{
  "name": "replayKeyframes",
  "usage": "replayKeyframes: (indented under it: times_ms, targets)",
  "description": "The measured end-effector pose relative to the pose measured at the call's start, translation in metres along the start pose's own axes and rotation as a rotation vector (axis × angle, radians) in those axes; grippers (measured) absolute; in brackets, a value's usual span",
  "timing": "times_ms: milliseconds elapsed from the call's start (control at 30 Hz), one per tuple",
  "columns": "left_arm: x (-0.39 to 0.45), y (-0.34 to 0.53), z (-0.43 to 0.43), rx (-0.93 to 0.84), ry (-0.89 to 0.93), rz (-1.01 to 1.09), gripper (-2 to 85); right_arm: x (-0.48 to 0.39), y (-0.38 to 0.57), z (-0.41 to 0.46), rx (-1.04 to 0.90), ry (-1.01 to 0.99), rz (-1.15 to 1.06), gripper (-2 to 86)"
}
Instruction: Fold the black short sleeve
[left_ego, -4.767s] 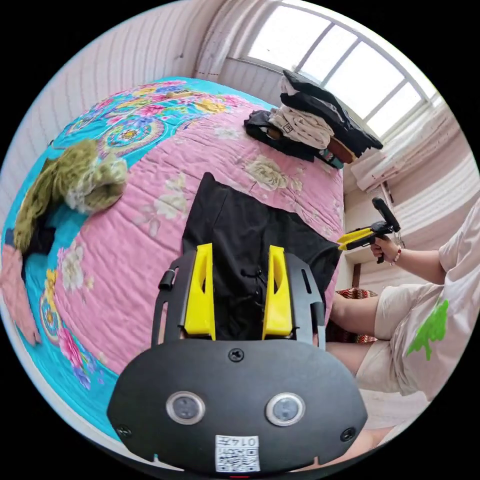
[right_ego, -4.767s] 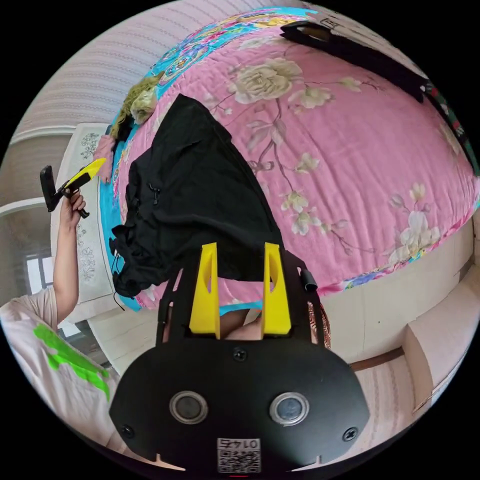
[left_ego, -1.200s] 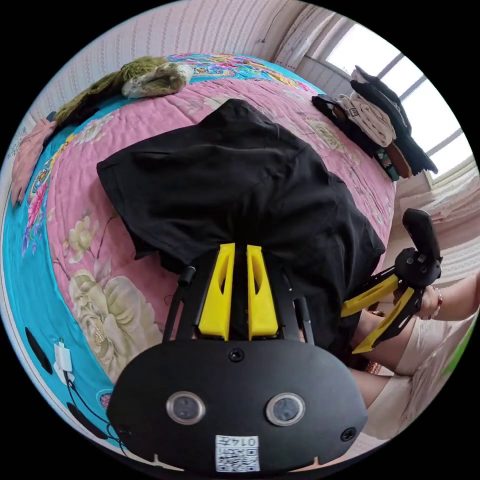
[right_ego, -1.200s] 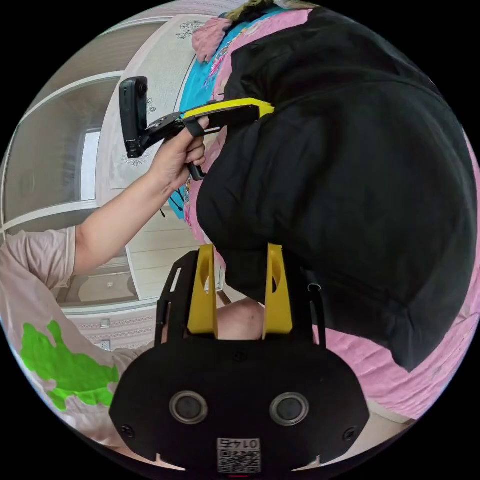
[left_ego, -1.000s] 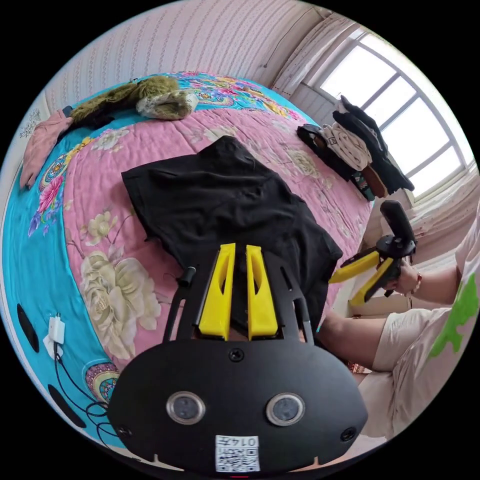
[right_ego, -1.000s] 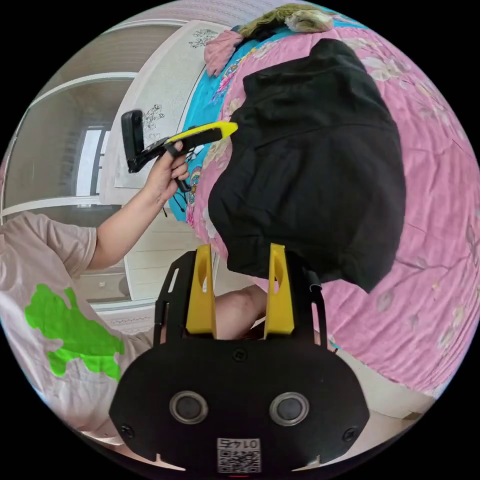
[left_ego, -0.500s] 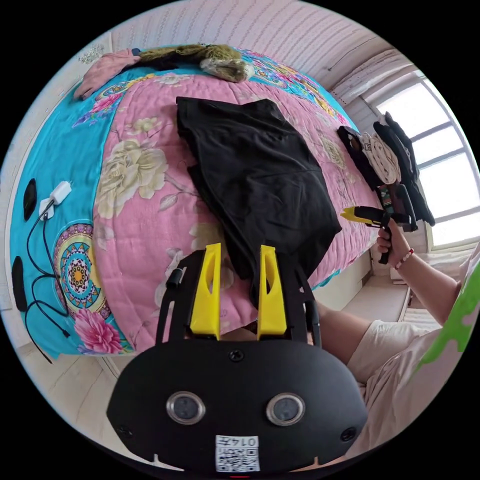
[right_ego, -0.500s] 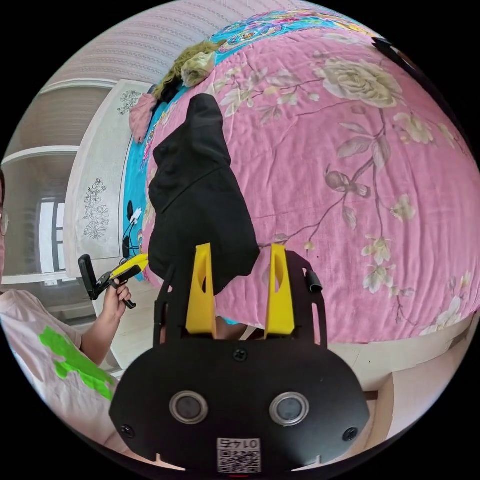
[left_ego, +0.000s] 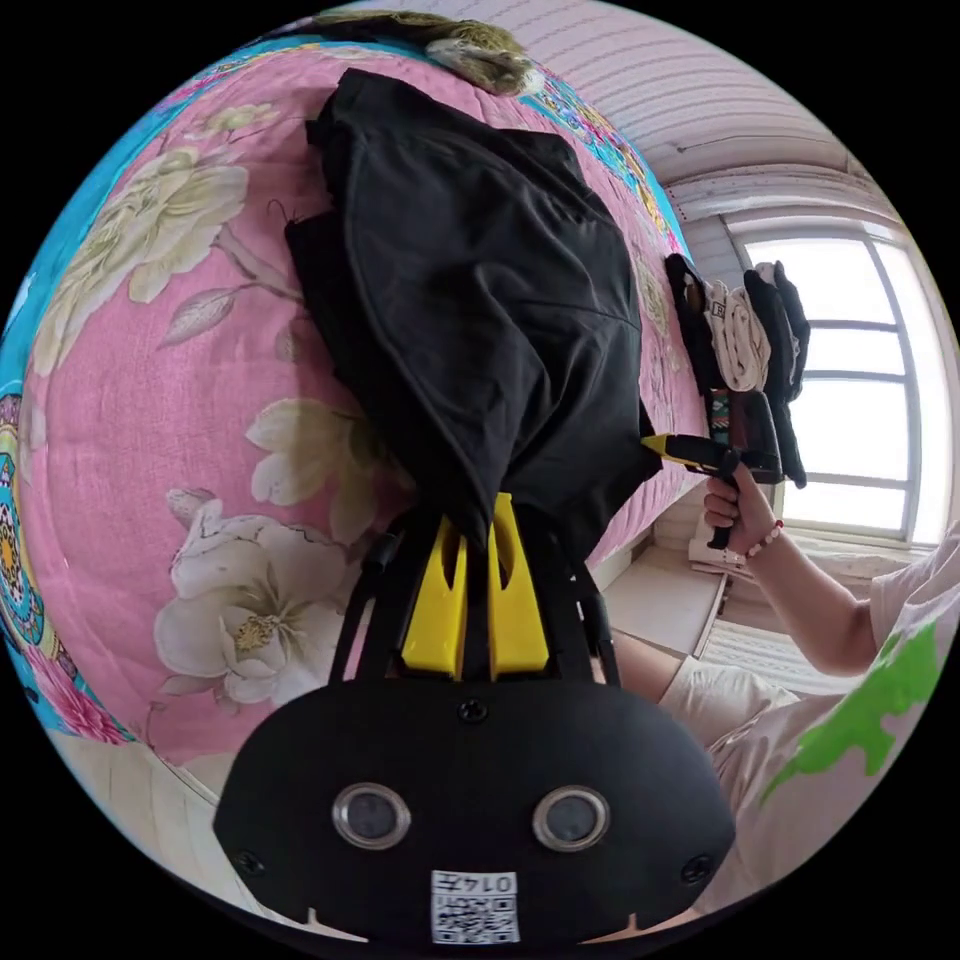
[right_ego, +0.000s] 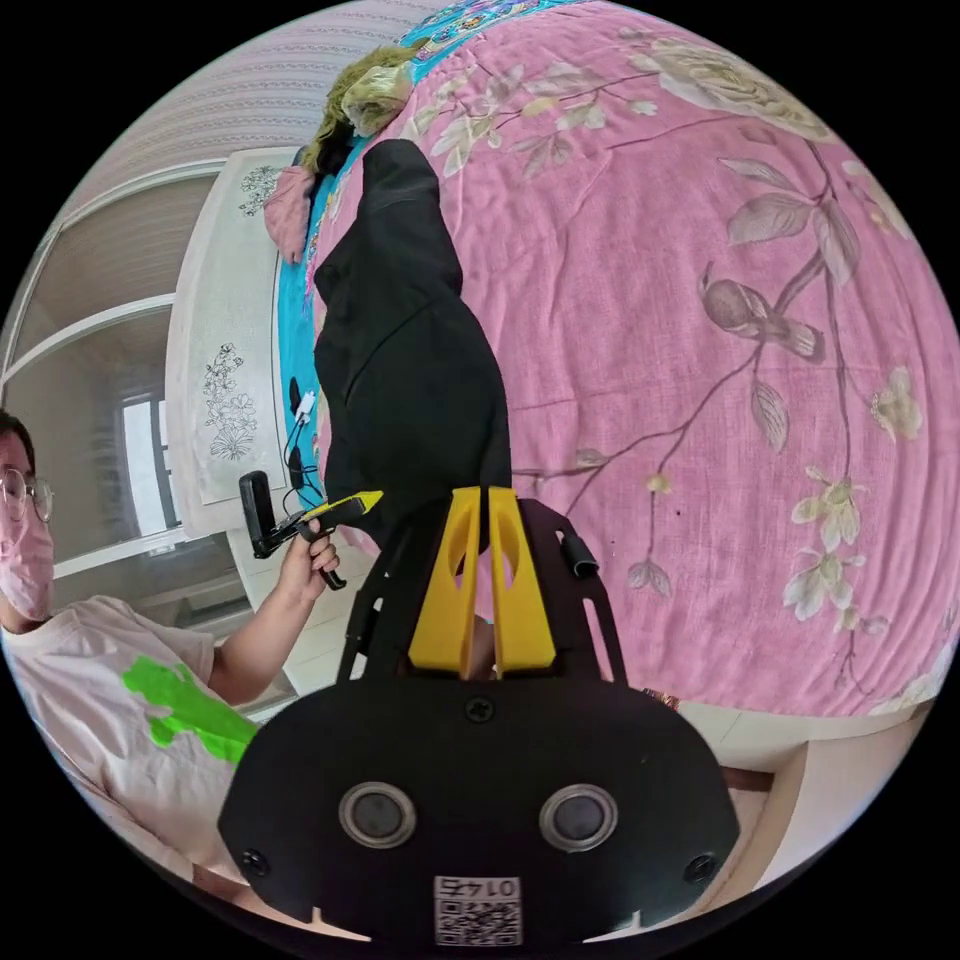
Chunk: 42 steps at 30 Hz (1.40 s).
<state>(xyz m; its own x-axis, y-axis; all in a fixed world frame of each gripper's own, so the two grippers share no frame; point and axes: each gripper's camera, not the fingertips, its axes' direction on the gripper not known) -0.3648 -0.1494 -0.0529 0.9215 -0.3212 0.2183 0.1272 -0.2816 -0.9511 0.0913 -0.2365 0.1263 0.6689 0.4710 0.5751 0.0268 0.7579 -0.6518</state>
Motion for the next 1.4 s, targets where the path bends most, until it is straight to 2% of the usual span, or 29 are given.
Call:
replayKeyframes:
  times_ms: [167, 400, 567, 700, 800, 833, 900, 967, 1033, 1100, 1133, 1200, 1267, 1333, 1400]
  targets:
    - [-0.012, -0.018, -0.036, -0.118, 0.173, -0.032, -0.6, -0.032, -0.026, -0.033, -0.11, -0.103, -0.08, 0.6]
    - [0.014, -0.078, -0.086, -0.263, 0.159, 0.135, -0.4, -0.111, -0.111, -0.082, -0.223, -0.103, -0.253, 0.5]
    - [0.023, -0.128, -0.125, -0.197, 0.08, 0.169, 1.9, -0.155, -0.177, -0.103, -0.209, -0.095, -0.331, 0.5]
    - [0.015, -0.16, -0.138, -0.116, 0.058, 0.135, 5.3, -0.167, -0.233, -0.108, -0.171, -0.084, -0.285, 0.6]
    - [-0.001, -0.18, -0.136, -0.141, 0.05, 0.07, 12.7, -0.162, -0.262, -0.103, -0.151, -0.062, -0.222, 0.9]
    - [-0.008, -0.183, -0.136, -0.139, 0.055, 0.035, 16.5, -0.16, -0.267, -0.102, -0.144, -0.053, -0.208, 1.0]
    - [-0.02, -0.182, -0.139, -0.119, 0.137, -0.006, 17.8, -0.152, -0.279, -0.101, -0.107, -0.059, -0.157, 1.6]
    - [-0.03, -0.171, -0.155, 0.003, 0.247, -0.018, 17.4, -0.149, -0.285, -0.103, -0.072, -0.094, -0.13, 2.4]
    - [-0.025, -0.157, -0.171, 0.116, 0.265, 0.028, 16.4, -0.148, -0.288, -0.108, -0.038, -0.128, -0.112, 3.7]
    - [-0.01, -0.139, -0.184, 0.208, 0.192, 0.113, 15.4, -0.151, -0.292, -0.116, 0.011, -0.175, -0.116, 6.9]
    - [0.006, -0.126, -0.187, 0.248, 0.1, 0.19, 15.1, -0.151, -0.293, -0.119, 0.025, -0.189, -0.114, 7.8]
    - [0.031, -0.106, -0.183, 0.254, -0.039, 0.297, 14.7, -0.154, -0.296, -0.127, 0.054, -0.317, -0.126, 10.9]
    - [0.065, -0.081, -0.167, 0.244, -0.223, 0.416, 14.6, -0.162, -0.295, -0.133, 0.076, -0.346, -0.164, 11.6]
    - [0.084, -0.066, -0.149, 0.238, -0.342, 0.453, 14.7, -0.177, -0.286, -0.133, 0.073, -0.275, -0.248, 12.1]
    - [0.098, -0.056, -0.128, 0.235, -0.42, 0.491, 14.8, -0.202, -0.269, -0.117, 0.006, -0.105, -0.371, 13.3]
